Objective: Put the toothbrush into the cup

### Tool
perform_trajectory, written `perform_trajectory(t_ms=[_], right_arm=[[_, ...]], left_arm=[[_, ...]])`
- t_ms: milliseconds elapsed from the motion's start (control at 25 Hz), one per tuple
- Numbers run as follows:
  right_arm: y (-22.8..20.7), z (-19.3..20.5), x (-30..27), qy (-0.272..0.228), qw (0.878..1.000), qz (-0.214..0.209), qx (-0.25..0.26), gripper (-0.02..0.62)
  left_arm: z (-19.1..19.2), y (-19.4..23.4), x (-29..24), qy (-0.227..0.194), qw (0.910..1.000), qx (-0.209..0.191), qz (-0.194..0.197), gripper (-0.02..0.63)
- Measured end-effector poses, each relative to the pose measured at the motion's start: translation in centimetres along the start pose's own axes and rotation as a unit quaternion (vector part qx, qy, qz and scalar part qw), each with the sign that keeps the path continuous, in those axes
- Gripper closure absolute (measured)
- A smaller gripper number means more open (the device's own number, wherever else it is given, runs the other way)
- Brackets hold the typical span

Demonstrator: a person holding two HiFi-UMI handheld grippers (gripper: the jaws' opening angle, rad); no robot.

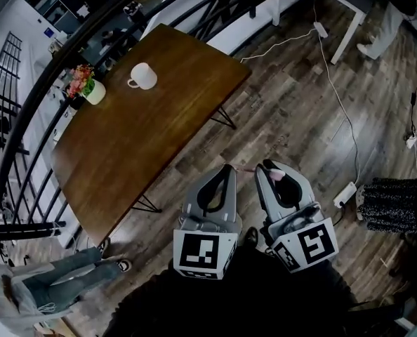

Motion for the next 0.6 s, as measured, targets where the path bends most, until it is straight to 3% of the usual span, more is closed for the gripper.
perform_trajectory(t_ms=[600], right_arm=[[4.3, -4.5, -15.4, -0.020, 0.996, -0.070, 0.051, 0.545]], left_arm=[[-4.4, 15.1, -3.9, -0.064, 0.9951, 0.008, -0.075, 0.598]])
Point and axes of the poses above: the fingertips, and each gripper's own axes: x backward along the fingers, y to its left, z out of its underside, the point moved 3 cm from there along x, backward along the fingers, and after that the axes turned 10 degrees about -x, right-handed, at the moved point
